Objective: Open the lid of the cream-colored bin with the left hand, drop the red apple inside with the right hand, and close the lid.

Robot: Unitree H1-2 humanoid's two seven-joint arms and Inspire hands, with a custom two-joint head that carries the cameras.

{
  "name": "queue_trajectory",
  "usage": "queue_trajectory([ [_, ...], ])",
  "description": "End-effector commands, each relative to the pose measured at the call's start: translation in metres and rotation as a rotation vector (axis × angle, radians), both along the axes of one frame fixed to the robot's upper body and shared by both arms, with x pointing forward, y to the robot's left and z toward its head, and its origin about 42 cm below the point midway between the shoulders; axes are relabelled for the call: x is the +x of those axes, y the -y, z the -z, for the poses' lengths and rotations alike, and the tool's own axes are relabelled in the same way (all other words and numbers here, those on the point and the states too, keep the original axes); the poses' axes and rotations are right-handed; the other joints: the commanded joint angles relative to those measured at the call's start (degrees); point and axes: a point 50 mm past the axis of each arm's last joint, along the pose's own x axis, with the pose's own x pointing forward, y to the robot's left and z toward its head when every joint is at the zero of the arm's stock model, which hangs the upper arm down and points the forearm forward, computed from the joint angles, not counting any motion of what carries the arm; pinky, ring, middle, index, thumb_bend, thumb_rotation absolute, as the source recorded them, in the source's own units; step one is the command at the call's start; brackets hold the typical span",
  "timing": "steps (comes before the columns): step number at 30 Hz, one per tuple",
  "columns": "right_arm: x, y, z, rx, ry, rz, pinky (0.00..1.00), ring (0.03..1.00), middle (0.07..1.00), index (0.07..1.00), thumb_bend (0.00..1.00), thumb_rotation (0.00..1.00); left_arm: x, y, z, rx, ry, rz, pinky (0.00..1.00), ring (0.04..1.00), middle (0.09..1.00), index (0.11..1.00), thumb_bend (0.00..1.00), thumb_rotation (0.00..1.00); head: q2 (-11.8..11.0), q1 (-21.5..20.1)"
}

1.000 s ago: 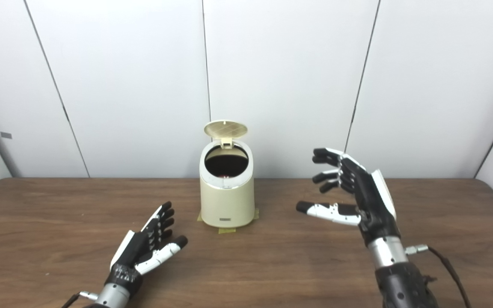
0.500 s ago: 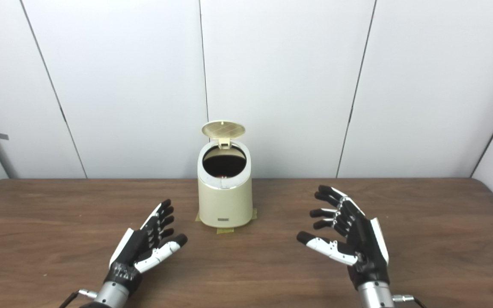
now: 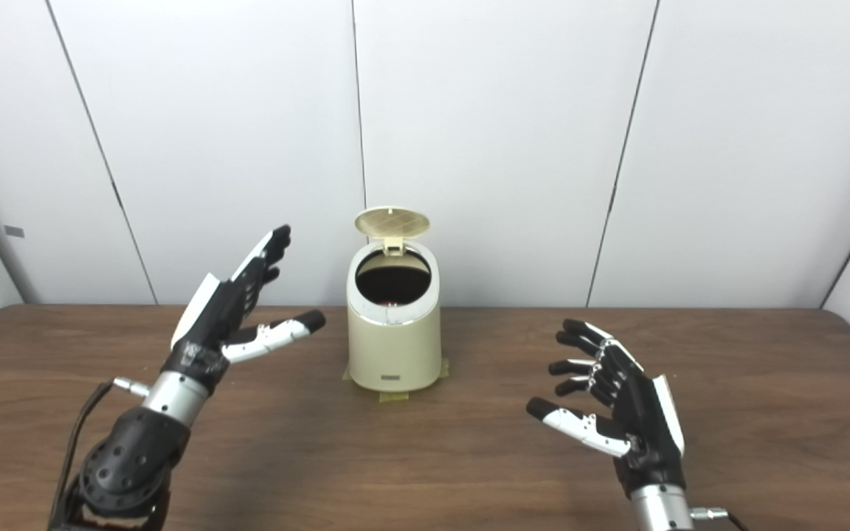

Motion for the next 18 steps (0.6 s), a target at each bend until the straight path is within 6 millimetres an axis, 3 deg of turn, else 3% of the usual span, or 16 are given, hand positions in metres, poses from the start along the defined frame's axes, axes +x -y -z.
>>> queue_trajectory([
  [1,0.011,-0.001,-0.021,-0.013,0.101,-0.011,0.46,0.601,0.749,0.747,0.79,0.24,0.013,0.008,-0.039,0.033,0.092,0.011,0.94,0.999,0.993,1.000,0.89,0.43,-0.06,0.23],
  [4,0.012,-0.003,-0.020,-0.013,0.095,-0.014,0.46,0.606,0.751,0.746,0.81,0.26,0.029,0.016,-0.061,0.076,0.111,0.009,0.99,1.000,1.000,1.000,0.91,0.45,-0.10,0.32],
  [11,0.011,-0.008,-0.021,-0.024,0.104,-0.007,0.45,0.591,0.738,0.720,0.79,0.26,0.062,0.034,-0.099,0.243,0.155,-0.018,0.97,1.000,0.970,1.000,0.93,0.48,-0.25,0.57],
  [18,0.011,-0.010,-0.024,-0.007,0.119,-0.039,0.44,0.583,0.760,0.720,0.79,0.23,0.083,0.043,-0.118,0.397,0.145,-0.035,0.91,1.000,1.000,1.000,0.94,0.49,-0.27,0.00],
])
